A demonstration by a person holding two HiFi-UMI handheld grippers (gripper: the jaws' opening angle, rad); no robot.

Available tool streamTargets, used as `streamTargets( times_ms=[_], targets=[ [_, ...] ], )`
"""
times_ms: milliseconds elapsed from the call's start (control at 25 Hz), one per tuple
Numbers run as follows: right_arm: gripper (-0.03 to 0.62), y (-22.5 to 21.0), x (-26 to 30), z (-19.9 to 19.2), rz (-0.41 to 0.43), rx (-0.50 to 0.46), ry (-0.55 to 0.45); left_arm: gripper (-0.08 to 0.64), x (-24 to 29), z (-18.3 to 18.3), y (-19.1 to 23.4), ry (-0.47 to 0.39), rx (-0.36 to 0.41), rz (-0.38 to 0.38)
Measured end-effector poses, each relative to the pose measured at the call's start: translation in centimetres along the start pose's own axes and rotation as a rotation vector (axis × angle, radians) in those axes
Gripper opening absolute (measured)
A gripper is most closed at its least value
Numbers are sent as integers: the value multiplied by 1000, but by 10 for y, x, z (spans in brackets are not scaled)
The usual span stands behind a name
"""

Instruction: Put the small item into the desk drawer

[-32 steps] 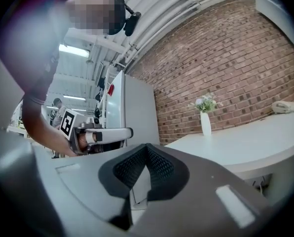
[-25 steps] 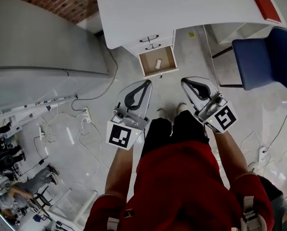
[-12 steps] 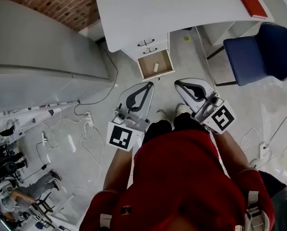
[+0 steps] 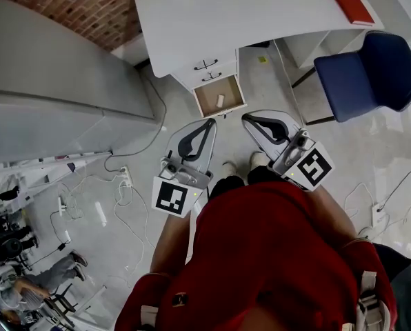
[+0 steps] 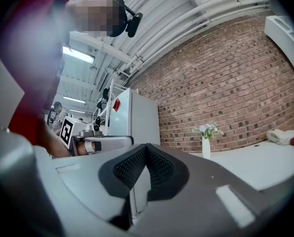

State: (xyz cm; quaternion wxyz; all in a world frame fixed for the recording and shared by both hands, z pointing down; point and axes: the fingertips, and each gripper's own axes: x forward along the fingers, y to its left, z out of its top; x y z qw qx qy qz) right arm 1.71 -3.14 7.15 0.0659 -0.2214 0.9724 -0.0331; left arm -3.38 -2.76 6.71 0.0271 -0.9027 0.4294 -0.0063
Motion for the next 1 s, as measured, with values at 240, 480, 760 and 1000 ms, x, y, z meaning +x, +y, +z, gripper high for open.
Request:
streamTargets(
  times_ms=[240,480,760,1000],
  targets=[
    [11,6,0,-11,-10,-5,34,6,-7,-4,-2,1,0,3],
    [11,6,1,-11,-15,-3,40,6,-9,-4,5,-4,-4,8],
    [11,5,-4,-13,-47,-6,57,6,-11,-2,9,-15,3,7],
    [11,7,-6,-8,-52,-15,64,6,-13,1,5,-12,6,-3]
  ],
)
